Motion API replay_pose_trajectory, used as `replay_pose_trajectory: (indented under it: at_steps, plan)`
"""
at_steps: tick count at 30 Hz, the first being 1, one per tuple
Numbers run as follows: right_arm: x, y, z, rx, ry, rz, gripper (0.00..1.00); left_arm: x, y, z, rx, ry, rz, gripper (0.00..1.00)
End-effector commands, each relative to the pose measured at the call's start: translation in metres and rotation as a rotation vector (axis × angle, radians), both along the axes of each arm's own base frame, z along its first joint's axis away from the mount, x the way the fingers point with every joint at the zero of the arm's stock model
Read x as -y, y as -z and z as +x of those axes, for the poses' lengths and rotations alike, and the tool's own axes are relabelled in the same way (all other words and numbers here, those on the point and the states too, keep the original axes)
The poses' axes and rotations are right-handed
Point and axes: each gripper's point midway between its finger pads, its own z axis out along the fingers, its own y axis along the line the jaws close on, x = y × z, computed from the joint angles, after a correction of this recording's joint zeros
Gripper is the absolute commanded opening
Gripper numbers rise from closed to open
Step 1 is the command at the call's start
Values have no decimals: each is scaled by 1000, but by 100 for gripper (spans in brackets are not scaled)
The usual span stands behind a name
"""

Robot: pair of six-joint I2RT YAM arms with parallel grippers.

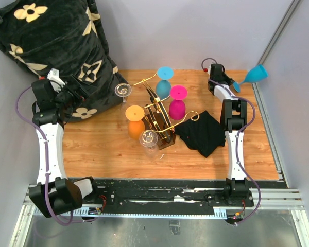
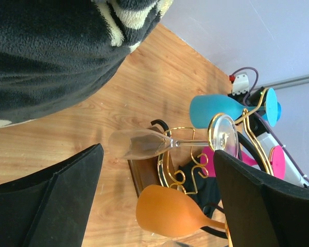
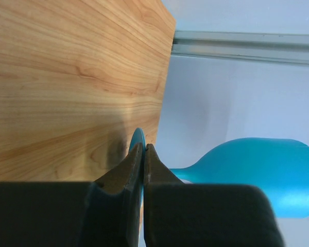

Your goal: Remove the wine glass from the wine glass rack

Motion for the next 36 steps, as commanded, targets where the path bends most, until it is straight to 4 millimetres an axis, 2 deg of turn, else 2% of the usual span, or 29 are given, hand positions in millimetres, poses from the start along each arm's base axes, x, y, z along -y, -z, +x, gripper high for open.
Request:
replay_pose_trajectory:
  at_steps: [1,5,11,16,17,19,20,24,30,36]
  plan:
    - [-9,1,7,-5,-45,-14,1,0,-14,-2,40,5,23,94]
    - [-11,11,8,-23,-54,-19,5,-3,-9,1,18,-13,9,94]
    - [-12,40,6,-75,-66,-66,11,-2,-10,3,12,-12,0,94]
    - [-22,63,4,-127,-92,-64,10,-5,-5,3,-5,-31,8,94]
    - [-25,67,4,-134,-96,-60,11,-5,-6,3,-5,-31,8,94]
    - [-30,73,2,-152,-107,-51,26,-5,-6,3,-5,-28,8,94]
    - [-34,75,2,-161,-114,-49,28,-5,-6,2,-4,-27,10,94]
    - [-47,82,-1,-189,-136,-30,32,-6,-6,1,-6,-32,19,94]
    - [-66,85,-4,-228,-171,-4,51,-5,-4,1,-10,-27,18,94]
    - [-78,76,-2,-198,-188,88,54,-8,0,1,-18,-43,37,95]
